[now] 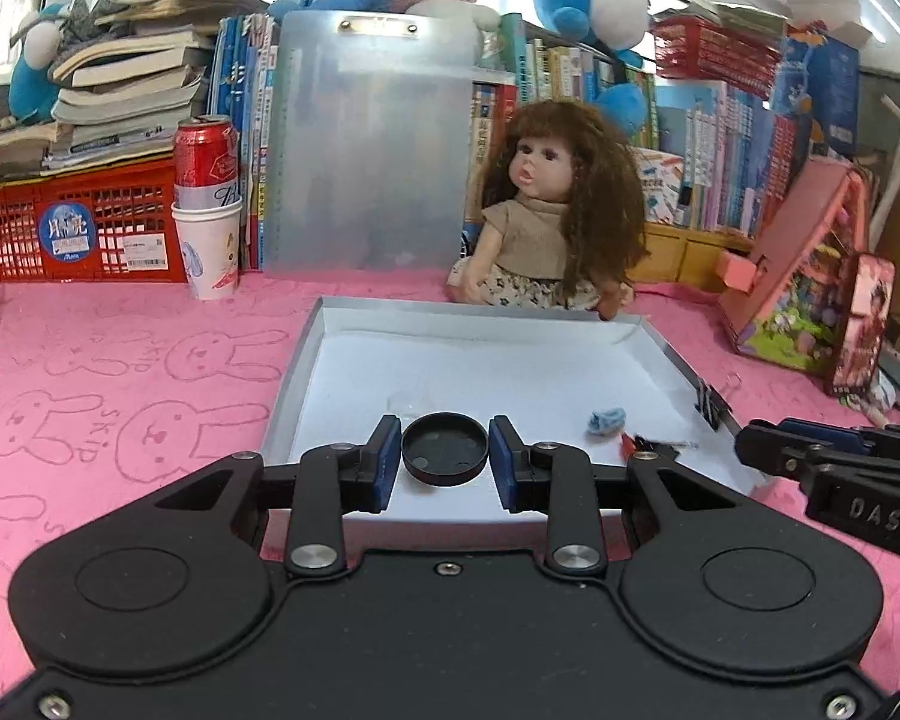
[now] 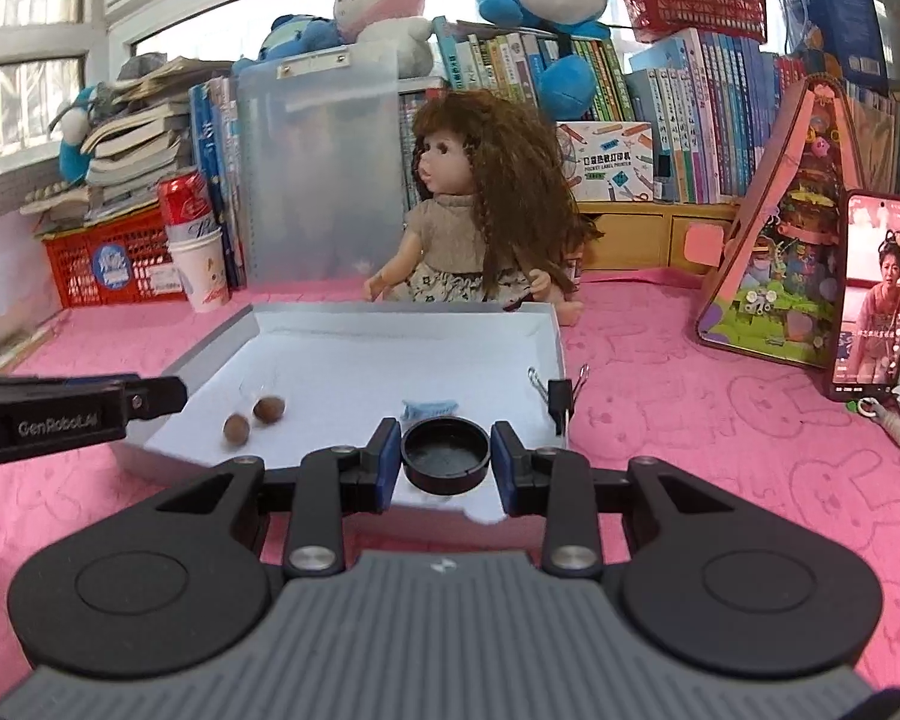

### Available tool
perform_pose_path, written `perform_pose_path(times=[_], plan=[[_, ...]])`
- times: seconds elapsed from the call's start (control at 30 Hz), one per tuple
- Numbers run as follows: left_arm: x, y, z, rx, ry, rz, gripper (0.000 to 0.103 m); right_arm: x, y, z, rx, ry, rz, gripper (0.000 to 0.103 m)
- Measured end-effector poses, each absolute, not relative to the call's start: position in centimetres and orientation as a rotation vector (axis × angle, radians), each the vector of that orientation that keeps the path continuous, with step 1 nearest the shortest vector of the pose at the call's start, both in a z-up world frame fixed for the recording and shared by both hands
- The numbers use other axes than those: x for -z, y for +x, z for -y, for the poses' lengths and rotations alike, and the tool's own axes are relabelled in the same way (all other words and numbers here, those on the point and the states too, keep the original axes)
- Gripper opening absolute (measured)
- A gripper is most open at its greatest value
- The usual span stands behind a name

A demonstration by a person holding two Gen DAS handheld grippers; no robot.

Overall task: Organize rigid objects
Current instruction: 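Carry the lid with right tool while left tool carries its lid over the tray, then open right tool to drop its lid while left tool releases its lid in the tray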

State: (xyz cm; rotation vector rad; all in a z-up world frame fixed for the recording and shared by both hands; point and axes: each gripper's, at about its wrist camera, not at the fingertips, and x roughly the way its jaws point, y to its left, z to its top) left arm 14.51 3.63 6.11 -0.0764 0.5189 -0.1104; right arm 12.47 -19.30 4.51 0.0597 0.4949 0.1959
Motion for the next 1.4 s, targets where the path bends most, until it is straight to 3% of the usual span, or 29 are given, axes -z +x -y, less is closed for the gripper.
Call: perform_pose_path(times=[0.47,0.77,1.13,1.23,1.3,1.37,1.4], plan=[[-6.5,24.4,-3.6,0.093,-0.103,-0.621,0.030,-5.7,21.7,20.8,-0.238,0.178,-0.624,0.037],[-4.2,29.6,-2.6,0.069,-0.067,-0.688,0.030,-3.1,27.7,20.2,-0.210,0.217,-0.753,0.037],[-2.4,31.0,-2.6,0.060,-0.057,-0.715,0.030,-2.1,28.6,18.0,-0.209,0.115,-0.728,0.037],[-2.3,30.9,-2.6,0.059,-0.060,-0.717,0.030,-2.2,28.4,17.9,-0.213,0.103,-0.709,0.041],[-2.5,30.6,-2.6,0.057,-0.054,-0.703,0.032,-2.4,28.2,17.9,-0.211,0.104,-0.693,0.054],[-2.9,30.2,-2.5,0.055,-0.042,-0.688,0.046,-2.7,27.7,17.9,-0.224,0.111,-0.677,0.060],[-3.2,29.9,-2.5,0.055,-0.037,-0.678,0.048,-2.9,27.5,17.9,-0.229,0.110,-0.670,0.061]])
